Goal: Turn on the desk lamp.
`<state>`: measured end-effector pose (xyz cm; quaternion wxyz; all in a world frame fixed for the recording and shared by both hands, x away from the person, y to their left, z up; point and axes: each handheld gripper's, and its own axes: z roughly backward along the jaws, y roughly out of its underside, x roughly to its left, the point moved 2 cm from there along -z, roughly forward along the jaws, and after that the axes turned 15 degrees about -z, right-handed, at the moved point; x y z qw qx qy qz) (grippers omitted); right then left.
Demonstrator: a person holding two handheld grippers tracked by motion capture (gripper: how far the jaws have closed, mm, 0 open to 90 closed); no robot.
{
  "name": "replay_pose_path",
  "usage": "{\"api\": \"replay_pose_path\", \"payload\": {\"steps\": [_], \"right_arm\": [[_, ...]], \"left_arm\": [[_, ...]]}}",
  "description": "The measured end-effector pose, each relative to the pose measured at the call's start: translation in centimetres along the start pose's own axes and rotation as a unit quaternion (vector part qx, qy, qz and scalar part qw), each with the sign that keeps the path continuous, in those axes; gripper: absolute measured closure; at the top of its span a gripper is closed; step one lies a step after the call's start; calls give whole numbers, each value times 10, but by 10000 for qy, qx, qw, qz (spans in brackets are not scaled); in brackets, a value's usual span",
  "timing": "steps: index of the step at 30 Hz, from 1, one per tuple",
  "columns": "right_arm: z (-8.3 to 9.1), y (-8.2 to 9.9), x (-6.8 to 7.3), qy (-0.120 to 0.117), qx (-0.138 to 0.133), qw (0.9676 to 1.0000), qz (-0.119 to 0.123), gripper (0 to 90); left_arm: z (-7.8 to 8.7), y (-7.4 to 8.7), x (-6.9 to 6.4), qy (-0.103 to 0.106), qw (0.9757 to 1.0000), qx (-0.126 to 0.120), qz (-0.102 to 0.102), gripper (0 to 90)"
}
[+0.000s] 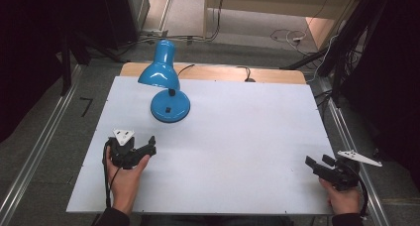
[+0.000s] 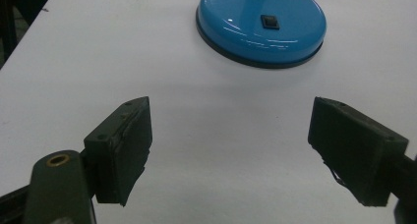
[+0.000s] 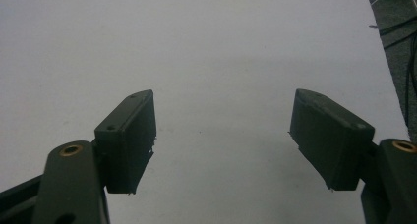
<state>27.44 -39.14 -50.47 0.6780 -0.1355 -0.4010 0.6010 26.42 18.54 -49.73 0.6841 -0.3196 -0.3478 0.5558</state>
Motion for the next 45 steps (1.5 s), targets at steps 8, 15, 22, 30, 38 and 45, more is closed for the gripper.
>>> {"api": "replay_pose_path", "payload": {"steps": [8,15,22,30,38,45], "right_arm": [[0,0,1,-3,1,10000,-2,240],[-1,0,1,13,4,10000,27,240],[-1,0,0,16,1,10000,23,240],[-1,0,1,14,2,10000,24,241],[-1,0,1,18,14,10000,7,241],[-1,0,0,14,3,10000,25,240]], "left_arm": [[-4,-5,-3,47,10000,-1,-33,177],[-7,-10,-7,90,9999,-35,-74,177],[-13,-15,-8,115,9999,-68,-46,178],[-18,-22,-10,91,9999,-120,-61,179],[-24,-27,-13,98,9998,-149,-73,184],[-29,-32,-16,114,9997,-166,-124,187]]}}
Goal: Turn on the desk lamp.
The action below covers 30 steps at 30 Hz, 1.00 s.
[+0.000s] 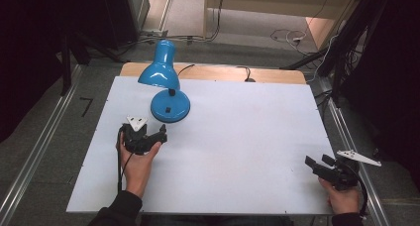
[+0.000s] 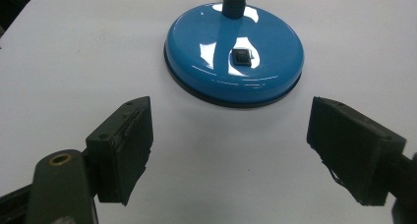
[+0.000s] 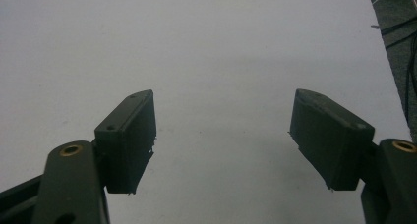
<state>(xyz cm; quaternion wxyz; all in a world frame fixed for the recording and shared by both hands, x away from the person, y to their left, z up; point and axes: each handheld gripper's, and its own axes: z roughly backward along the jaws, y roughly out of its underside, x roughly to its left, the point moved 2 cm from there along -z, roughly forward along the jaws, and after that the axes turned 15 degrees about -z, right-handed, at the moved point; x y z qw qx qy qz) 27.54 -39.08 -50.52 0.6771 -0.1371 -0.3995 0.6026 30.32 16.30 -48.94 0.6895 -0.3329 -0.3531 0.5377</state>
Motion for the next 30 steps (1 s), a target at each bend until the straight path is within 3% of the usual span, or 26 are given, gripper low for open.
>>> {"api": "replay_pose_path", "payload": {"steps": [30], "right_arm": [[-1,0,0,-1,9,10000,-9,240]], "left_arm": [[-20,-11,0,-29,10000,-8,47,226]]}}
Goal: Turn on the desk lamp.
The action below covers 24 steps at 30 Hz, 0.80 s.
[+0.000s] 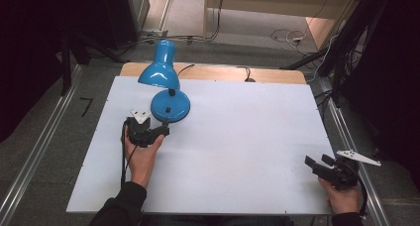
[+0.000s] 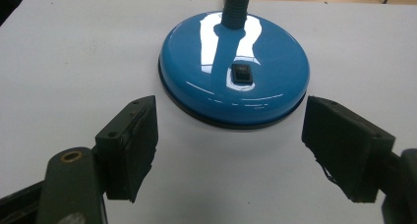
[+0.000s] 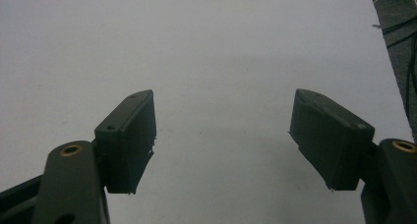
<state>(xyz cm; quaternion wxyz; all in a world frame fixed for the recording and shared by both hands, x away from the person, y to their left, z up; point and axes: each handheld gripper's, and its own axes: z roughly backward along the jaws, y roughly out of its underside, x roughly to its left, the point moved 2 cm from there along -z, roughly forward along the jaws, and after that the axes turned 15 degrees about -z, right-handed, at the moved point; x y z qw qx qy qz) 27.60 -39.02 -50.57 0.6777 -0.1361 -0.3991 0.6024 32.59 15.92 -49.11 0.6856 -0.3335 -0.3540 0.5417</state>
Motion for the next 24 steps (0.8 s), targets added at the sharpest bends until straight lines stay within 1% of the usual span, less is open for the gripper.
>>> {"api": "replay_pose_path", "payload": {"steps": [12,15,24], "right_arm": [[0,0,0,-6,12,10000,-4,241],[0,0,0,-1,11,10000,-5,241],[0,0,0,-8,2,10000,4,240]], "left_arm": [[-8,-4,-4,9,10000,7,-27,237],[-9,-7,-6,-30,10000,-25,-70,237],[-15,-13,-10,28,10000,-56,-76,237]]}}
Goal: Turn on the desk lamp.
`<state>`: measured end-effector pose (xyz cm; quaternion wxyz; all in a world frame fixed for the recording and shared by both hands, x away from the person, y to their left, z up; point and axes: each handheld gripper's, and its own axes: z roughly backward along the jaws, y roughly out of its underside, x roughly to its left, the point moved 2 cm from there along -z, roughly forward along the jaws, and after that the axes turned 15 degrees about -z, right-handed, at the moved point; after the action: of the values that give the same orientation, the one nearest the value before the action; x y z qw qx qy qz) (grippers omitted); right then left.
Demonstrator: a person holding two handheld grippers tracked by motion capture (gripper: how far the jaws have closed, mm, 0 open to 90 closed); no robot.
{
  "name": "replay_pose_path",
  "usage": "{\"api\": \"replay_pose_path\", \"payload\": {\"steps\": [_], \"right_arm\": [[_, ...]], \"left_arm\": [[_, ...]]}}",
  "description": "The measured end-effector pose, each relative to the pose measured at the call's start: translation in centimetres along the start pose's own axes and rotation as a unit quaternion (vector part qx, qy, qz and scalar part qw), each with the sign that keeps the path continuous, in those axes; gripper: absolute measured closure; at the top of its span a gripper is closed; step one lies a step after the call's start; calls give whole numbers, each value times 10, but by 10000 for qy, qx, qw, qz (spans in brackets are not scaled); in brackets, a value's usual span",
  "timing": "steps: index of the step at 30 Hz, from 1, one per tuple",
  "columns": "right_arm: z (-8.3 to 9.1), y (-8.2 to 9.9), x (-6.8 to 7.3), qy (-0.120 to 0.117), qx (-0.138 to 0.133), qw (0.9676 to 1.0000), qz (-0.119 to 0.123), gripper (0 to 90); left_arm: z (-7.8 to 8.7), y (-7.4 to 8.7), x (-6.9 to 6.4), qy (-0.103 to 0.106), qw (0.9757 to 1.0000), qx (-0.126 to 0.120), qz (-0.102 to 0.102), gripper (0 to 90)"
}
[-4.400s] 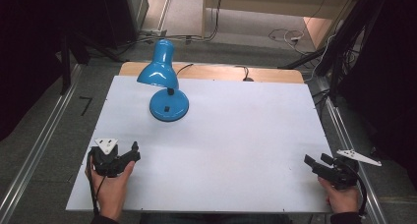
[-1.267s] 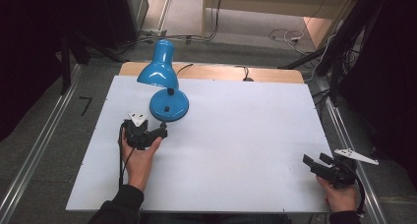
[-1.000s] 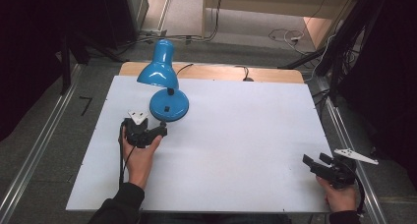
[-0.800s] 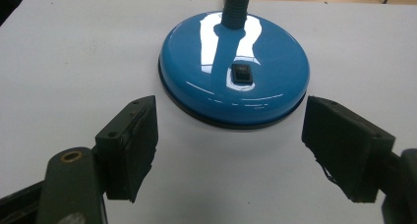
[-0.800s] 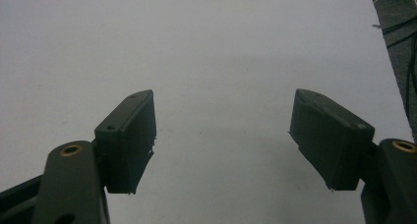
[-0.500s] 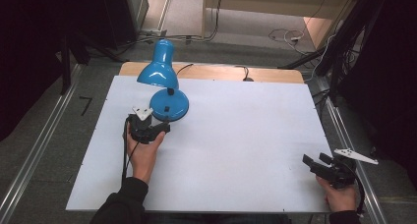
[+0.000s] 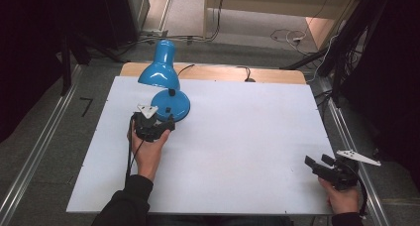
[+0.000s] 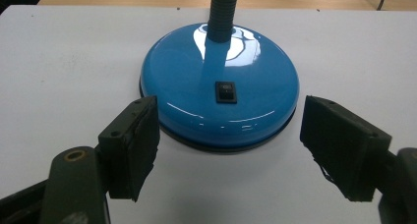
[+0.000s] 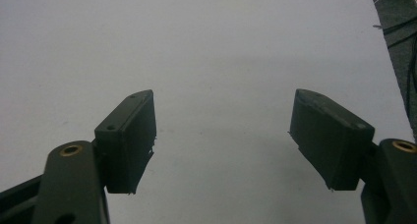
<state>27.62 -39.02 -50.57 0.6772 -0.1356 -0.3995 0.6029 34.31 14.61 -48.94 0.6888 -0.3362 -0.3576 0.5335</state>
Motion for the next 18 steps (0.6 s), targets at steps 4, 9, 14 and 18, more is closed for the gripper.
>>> {"api": "replay_pose_path", "payload": {"steps": [4,9,14,18], "right_arm": [[0,0,0,-2,3,10000,-3,241],[0,0,0,-3,9,10000,-8,241],[0,0,0,-6,11,10000,-2,240],[0,0,0,-7,15,10000,-6,241]], "left_arm": [[-2,-1,-1,10,10000,-1,-11,240],[-7,0,-2,8,10000,12,33,246],[-11,-2,-1,-41,10000,3,21,255],[-14,-4,-1,-57,10000,-36,18,273]]}}
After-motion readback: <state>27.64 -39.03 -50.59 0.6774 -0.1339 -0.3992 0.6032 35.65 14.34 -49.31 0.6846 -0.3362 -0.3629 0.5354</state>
